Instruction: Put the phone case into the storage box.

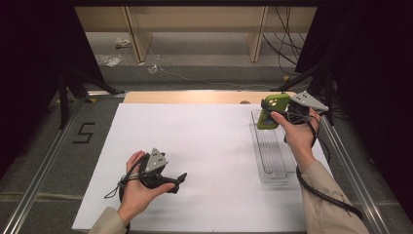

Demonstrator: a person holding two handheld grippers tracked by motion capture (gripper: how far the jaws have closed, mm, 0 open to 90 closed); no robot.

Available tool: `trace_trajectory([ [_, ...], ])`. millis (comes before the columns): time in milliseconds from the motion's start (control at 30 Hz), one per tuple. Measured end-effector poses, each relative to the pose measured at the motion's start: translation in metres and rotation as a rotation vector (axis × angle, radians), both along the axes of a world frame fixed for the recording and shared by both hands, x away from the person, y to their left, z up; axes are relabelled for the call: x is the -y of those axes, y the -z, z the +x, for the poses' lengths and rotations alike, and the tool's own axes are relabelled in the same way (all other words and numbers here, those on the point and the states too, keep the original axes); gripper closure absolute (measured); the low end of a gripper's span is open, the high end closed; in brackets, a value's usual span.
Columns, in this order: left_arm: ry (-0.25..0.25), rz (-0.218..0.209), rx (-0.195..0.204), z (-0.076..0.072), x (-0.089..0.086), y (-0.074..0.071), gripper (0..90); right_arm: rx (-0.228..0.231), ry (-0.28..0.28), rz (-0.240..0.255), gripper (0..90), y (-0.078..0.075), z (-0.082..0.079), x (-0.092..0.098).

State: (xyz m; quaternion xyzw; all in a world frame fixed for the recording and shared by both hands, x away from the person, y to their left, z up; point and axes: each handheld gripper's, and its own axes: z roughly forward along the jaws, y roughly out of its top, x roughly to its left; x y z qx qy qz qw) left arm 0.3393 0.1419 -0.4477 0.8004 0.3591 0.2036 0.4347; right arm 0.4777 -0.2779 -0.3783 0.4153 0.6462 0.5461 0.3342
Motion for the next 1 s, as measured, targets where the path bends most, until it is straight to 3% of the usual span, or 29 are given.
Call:
trace_trajectory([
  [1000,-0.001,0.002,-0.008,-0.002,-0.012,0.004,0.0,-0.035,0.047,-0.031,18.7,0.013,0.019,0.004],
])
